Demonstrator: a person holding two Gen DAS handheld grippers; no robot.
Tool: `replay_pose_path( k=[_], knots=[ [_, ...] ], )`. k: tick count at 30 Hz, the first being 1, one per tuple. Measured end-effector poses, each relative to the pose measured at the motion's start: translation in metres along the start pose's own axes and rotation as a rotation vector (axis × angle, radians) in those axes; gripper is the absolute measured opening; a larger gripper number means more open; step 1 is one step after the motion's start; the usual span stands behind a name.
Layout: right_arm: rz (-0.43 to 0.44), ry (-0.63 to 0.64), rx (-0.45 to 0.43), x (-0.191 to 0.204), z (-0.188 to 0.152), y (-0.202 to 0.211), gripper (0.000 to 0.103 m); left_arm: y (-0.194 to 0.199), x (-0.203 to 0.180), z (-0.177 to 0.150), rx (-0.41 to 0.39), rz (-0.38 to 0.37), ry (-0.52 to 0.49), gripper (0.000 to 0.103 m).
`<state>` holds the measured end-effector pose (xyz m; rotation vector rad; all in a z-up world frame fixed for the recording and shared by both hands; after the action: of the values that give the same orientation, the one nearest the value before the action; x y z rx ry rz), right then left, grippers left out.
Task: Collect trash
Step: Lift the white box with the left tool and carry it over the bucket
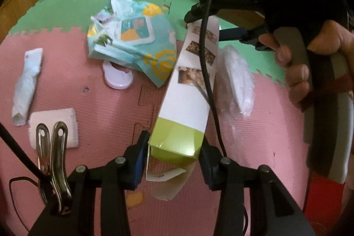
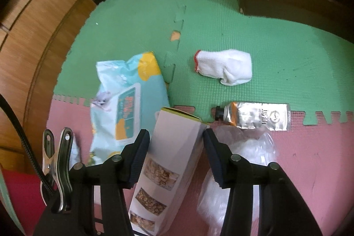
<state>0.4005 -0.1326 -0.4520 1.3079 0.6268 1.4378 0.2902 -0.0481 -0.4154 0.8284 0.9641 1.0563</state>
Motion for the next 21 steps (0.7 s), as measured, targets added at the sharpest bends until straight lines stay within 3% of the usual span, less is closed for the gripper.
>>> replay_pose_path(
  k=[8,21],
  knots=[
    [0.059,-0.026,-0.044,0.020,-0.016,0.050,0.051,0.049,-0.014,-0.009,-0.054,0.025,-0.016,0.044],
    [0.138,0.032,-0.118,0.076,-0.056,0.149,0.051,0.167,-0.016,-0.037,-0.147,0.077,-0.008,0.044]
  ],
)
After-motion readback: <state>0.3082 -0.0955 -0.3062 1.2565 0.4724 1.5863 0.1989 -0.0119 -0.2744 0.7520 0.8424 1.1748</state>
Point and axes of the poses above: each gripper's, at about its wrist camera, not at the fingertips, and y roughly against the way its jaws point, x to its left, z to its top, the point moved 4 cm from there along -y, roughly the way its jaws point
